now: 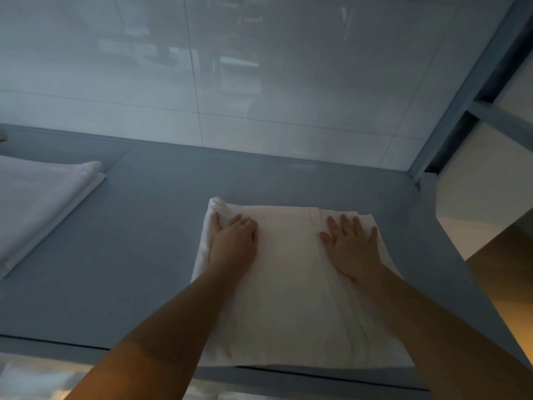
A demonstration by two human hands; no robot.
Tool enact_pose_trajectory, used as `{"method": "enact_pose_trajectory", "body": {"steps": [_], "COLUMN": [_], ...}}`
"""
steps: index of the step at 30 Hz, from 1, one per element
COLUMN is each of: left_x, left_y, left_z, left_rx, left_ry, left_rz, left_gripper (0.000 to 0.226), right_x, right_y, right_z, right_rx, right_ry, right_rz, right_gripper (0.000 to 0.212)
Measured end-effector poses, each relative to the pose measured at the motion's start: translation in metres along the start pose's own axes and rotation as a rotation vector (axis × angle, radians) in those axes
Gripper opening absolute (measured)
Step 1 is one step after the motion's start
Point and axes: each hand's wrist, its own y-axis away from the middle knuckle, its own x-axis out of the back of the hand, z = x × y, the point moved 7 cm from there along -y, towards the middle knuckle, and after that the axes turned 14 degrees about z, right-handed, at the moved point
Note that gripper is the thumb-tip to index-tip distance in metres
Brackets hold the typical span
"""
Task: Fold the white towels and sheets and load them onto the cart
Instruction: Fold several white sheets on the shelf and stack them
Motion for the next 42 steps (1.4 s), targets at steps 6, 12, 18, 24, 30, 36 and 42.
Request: {"method": "enact_pose_trajectory", "body": {"steps": [6, 12, 18, 24, 30, 36, 42], "left_x": [0.039, 0.052, 0.059, 0.061, 0.051, 0.059, 0.051], "left_y": [0.044, 0.12, 0.126, 0.122, 0.124, 0.127, 0.137], "left_z": [0.001, -0.002, 0.007, -0.011, -0.034, -0.019, 0.013], "left_rx": [0.021, -0.021, -0.026, 0.089, 0.045, 0.149, 0.387], "left_ry": [-0.04, -0.23, -0.302, -0.09, -0.056, -0.022, -0.067], "left_rz": [-0.065, -0.275, -0.229, -0.223, -0.341, -0.264, -0.191], "left_gripper": [0.034, 0.071, 0.07, 0.056, 0.061, 0.085, 0.064], "right_x": [0.02, 0.008, 0.004, 0.023, 0.006, 0.013, 0.0], "right_y": [0.09, 0.126, 0.138, 0.163, 0.15, 0.126, 0.06], "right_z": [-0.087, -0.101, -0.135, -0.12, -0.018, 0.01, 0.033], "right_rx": [0.232, 0.298, 0.205, 0.257, 0.133, 0.076, -0.109], "right_ry": [-0.281, -0.139, -0.162, -0.219, -0.117, -0.126, -0.067], "right_rz": [0.005, -0.047, -0.107, 0.103, 0.042, 0.12, -0.042], "right_gripper": [0.053, 0.058, 0.061, 0.057, 0.057, 0.055, 0.06]}}
